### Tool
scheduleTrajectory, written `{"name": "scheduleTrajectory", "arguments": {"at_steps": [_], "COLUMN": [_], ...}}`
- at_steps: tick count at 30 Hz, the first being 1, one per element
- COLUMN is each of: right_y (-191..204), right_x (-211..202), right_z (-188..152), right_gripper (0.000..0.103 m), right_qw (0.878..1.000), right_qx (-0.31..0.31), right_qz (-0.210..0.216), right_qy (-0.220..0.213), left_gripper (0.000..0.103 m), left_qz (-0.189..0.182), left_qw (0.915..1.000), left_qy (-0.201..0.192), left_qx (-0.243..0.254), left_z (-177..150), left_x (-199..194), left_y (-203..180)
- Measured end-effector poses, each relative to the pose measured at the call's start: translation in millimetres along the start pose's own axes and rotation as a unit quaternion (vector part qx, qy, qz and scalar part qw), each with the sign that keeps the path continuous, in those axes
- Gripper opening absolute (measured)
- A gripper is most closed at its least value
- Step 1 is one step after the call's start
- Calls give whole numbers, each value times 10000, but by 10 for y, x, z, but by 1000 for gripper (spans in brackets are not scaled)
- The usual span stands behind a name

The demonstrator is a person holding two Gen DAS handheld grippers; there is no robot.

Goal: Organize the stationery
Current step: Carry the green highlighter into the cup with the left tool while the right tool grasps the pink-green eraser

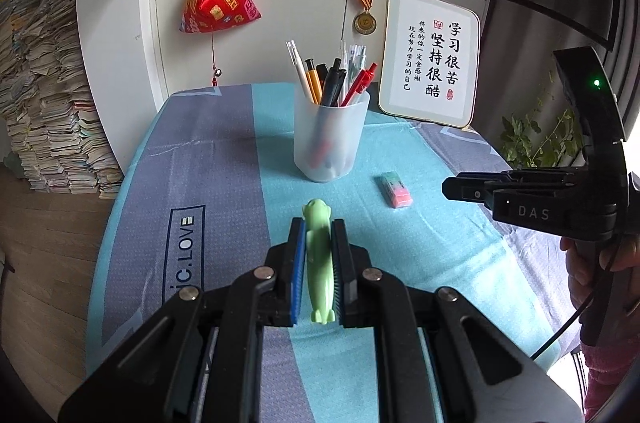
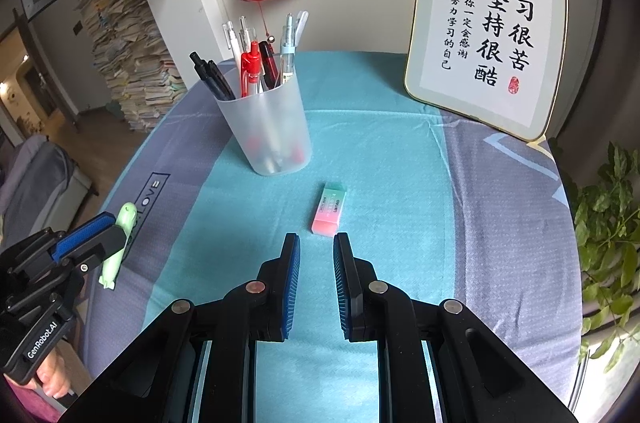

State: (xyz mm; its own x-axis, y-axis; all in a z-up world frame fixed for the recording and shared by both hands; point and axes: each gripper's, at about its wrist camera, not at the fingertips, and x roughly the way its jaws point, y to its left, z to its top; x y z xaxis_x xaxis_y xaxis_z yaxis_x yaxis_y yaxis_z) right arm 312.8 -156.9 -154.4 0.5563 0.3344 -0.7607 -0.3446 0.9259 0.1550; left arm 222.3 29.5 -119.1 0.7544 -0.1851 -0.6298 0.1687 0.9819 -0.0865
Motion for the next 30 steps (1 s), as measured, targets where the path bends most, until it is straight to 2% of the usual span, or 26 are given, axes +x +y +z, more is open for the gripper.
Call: {"name": "scheduleTrajectory", "arguments": {"at_steps": [17,30], "right_y": [-17,-49], "right_x": [97,210], "right_z": [12,43], "right_gripper": [16,16], "right_qw": [10000,9998], "right_qx": [23,65], "right_qz": [27,28], "right_qy": [85,166], "left_gripper": [11,11], "left_qz": [50,-290], "left_qw": [9995,9957], "left_qy": [-292,-878], "left_qx": [78,-14], "left_z": [267,1084], "left_x": [21,213], "left_y": [86,145]}}
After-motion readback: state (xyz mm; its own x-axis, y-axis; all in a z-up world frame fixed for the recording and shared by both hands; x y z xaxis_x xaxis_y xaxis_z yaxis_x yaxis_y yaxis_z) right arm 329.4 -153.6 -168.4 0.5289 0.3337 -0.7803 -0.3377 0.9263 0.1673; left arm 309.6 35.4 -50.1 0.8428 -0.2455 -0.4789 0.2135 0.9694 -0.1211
